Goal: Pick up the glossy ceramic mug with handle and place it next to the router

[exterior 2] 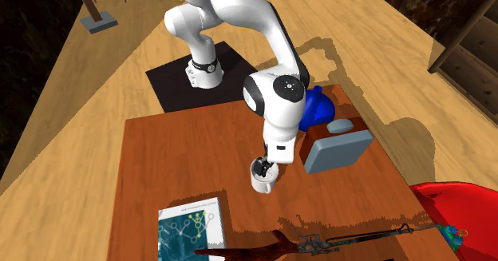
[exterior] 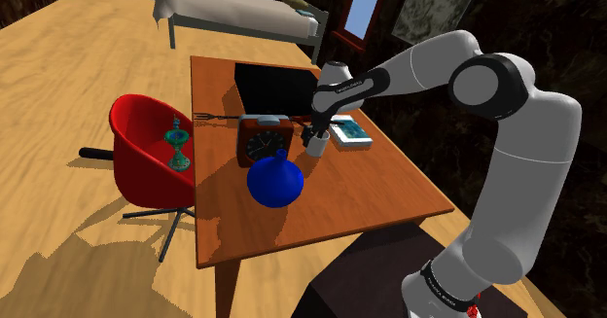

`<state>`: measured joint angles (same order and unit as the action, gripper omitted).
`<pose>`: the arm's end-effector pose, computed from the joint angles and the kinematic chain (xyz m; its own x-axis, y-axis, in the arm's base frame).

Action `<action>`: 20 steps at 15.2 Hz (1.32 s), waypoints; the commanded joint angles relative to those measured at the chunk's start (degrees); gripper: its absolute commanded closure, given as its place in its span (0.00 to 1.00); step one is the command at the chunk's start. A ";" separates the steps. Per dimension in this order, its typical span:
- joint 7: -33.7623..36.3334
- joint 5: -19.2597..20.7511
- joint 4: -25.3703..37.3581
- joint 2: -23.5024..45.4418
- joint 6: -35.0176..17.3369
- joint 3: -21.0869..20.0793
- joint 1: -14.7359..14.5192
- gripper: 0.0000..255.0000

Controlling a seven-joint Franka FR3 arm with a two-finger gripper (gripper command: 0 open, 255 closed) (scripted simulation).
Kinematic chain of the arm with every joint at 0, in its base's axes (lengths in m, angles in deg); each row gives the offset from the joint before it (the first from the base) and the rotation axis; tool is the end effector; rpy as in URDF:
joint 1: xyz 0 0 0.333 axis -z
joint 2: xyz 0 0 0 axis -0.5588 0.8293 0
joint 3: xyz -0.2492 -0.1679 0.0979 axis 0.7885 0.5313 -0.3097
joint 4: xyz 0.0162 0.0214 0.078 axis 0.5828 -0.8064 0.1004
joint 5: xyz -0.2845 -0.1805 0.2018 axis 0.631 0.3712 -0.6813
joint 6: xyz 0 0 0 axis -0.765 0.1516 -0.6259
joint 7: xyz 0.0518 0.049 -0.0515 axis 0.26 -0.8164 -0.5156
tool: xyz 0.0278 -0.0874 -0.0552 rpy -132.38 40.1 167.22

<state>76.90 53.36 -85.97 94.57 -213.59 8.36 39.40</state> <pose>0.6189 -0.0832 0.2842 0.9949 0.0965 0.0276 0.0949 -0.9941 0.0531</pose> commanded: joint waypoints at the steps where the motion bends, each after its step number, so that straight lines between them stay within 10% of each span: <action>1: 0.00 0.00 0.00 0.00 0.00 0.00 0.00 0.00; 2: 0.00 0.00 0.00 0.00 0.00 0.00 0.00 1.00; 20: -0.22 -0.02 1.65 -4.04 5.69 0.01 -0.05 1.00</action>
<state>76.70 53.33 -84.51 90.91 -208.48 8.37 39.36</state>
